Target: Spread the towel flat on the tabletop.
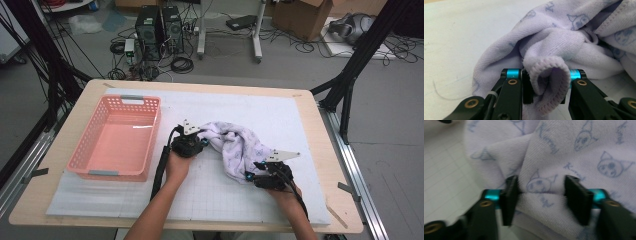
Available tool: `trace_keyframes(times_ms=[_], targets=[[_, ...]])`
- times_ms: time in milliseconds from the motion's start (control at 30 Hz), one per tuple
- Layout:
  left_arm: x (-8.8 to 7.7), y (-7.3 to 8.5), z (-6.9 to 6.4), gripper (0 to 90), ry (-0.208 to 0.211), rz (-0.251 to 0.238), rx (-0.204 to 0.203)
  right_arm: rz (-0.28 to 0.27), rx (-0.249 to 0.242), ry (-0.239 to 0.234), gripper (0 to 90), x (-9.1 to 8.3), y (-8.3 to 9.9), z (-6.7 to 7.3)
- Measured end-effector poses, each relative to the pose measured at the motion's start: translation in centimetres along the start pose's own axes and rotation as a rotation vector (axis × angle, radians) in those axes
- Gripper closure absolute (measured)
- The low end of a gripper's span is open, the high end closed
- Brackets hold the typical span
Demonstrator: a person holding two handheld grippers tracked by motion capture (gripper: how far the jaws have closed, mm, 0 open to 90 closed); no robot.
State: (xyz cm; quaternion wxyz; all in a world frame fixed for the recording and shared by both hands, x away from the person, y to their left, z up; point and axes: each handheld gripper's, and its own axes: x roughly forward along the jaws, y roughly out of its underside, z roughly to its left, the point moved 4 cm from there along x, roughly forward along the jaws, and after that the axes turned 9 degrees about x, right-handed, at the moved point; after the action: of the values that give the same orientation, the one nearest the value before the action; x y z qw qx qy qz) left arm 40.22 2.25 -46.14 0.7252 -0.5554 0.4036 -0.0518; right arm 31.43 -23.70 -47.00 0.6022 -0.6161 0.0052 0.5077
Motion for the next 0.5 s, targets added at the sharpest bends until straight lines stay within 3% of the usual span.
trace_keyframes(times_ms=[33, 100, 267, 500], targets=[[0.0, 0.1, 0.1, 74.4, 0.002, 0.000, -0.003, 0.006, -0.004, -0.038, 73.6, -0.3, 0.0, 0.3], [0.1, 0.1, 0.3, 74.2, 0.003, -0.003, -0.004, 0.021, -0.048, -0.075, 77.4, -0.9, 0.4, 1.1], [-0.1, 0.1, 0.8, 73.7, -0.023, -0.019, -0.002, 0.024, -0.140, -0.186, 78.2, -4.4, 1.8, 3.2], [0.3, 0.2, 1.3, 71.0, -0.061, -0.037, 0.016, 0.087, -0.195, -0.255, 78.1, -9.3, 4.6, 4.1]])
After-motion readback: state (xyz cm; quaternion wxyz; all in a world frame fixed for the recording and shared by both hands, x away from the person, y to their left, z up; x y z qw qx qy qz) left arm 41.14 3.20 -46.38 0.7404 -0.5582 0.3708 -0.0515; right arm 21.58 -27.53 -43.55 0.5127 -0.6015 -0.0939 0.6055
